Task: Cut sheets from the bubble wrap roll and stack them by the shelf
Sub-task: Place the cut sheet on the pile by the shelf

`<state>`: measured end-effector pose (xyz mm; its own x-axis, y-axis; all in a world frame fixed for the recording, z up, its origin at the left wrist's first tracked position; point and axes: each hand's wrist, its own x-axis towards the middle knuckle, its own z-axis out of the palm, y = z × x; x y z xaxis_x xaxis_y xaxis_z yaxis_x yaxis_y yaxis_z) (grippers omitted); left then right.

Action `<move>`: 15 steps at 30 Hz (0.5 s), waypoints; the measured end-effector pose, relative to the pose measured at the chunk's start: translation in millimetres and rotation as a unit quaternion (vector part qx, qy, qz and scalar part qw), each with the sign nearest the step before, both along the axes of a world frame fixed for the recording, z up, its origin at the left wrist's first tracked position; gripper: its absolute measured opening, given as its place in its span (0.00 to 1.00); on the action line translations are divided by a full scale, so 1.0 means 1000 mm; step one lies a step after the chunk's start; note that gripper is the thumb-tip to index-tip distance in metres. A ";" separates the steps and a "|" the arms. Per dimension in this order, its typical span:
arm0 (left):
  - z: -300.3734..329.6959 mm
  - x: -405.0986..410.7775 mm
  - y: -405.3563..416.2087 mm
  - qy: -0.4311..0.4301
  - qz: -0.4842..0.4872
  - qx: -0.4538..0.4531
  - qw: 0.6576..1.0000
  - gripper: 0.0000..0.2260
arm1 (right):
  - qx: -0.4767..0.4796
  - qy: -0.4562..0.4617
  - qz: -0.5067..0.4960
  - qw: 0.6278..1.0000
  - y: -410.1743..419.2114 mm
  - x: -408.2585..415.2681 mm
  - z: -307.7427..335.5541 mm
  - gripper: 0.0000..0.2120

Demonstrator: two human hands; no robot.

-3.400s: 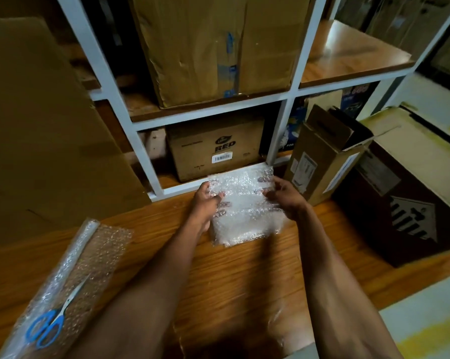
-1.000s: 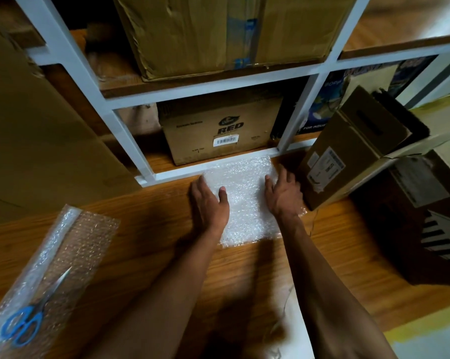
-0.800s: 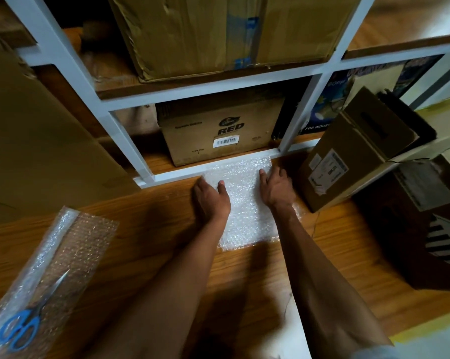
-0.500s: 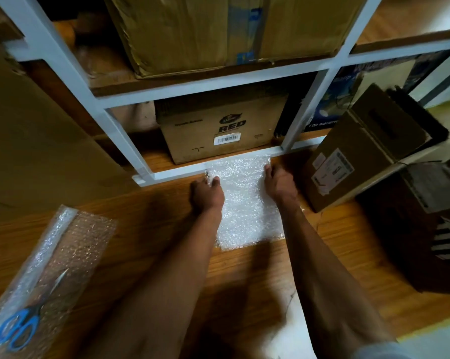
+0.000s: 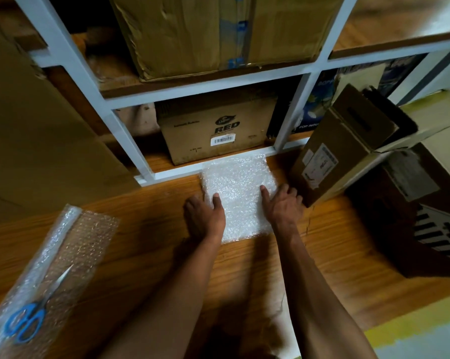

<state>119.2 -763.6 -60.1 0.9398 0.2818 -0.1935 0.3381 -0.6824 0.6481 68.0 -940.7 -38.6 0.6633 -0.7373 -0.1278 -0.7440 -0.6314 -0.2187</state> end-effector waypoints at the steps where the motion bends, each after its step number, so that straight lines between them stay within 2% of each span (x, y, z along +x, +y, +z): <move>1: 0.000 -0.008 0.001 0.000 -0.004 0.002 1.000 0.27 | 0.007 -0.008 0.004 1.000 0.001 -0.003 -0.001 0.38; 7: 0.004 -0.024 -0.005 0.034 -0.018 -0.018 0.999 0.15 | 0.097 -0.082 0.030 0.991 0.002 -0.007 -0.005 0.27; 11: 0.003 -0.023 -0.004 0.055 -0.015 -0.053 0.997 0.15 | 0.160 -0.146 0.011 0.976 -0.002 -0.006 -0.007 0.19; 15: 0.003 -0.023 -0.002 0.057 -0.040 -0.011 0.998 0.15 | 0.149 -0.181 0.011 0.972 -0.008 -0.007 -0.007 0.18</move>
<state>96.3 -765.3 -57.4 0.9306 0.2019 -0.3053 0.3557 -0.6957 0.6241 61.2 -948.7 -45.8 0.7198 -0.6885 -0.0883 -0.5710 -0.5150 -0.6393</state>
